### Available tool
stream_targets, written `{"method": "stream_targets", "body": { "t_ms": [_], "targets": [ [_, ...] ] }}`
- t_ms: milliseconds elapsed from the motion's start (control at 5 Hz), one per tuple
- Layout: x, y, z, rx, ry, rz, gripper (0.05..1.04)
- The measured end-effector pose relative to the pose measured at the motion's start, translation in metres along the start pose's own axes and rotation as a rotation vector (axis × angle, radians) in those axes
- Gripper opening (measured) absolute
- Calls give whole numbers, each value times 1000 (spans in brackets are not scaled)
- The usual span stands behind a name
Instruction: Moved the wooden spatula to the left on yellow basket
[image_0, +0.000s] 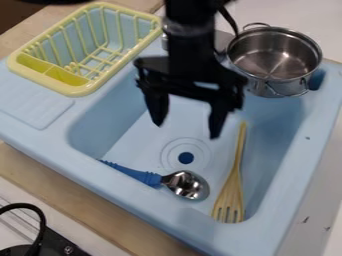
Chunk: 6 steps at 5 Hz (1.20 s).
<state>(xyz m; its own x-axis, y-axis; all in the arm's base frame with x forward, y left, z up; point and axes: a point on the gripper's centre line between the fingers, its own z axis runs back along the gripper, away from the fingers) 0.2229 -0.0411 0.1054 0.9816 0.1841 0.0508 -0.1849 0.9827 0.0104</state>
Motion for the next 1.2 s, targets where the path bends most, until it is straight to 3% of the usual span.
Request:
{"method": "stream_targets", "body": {
  "t_ms": [400,1000,1200],
  "targets": [
    [-10,-19,-18,-10,-70,-51,996],
    [-14,-28,-29,-24,-165,-172,996],
    [-17,-26,-26,-54,-223,-201,996]
  ]
}}
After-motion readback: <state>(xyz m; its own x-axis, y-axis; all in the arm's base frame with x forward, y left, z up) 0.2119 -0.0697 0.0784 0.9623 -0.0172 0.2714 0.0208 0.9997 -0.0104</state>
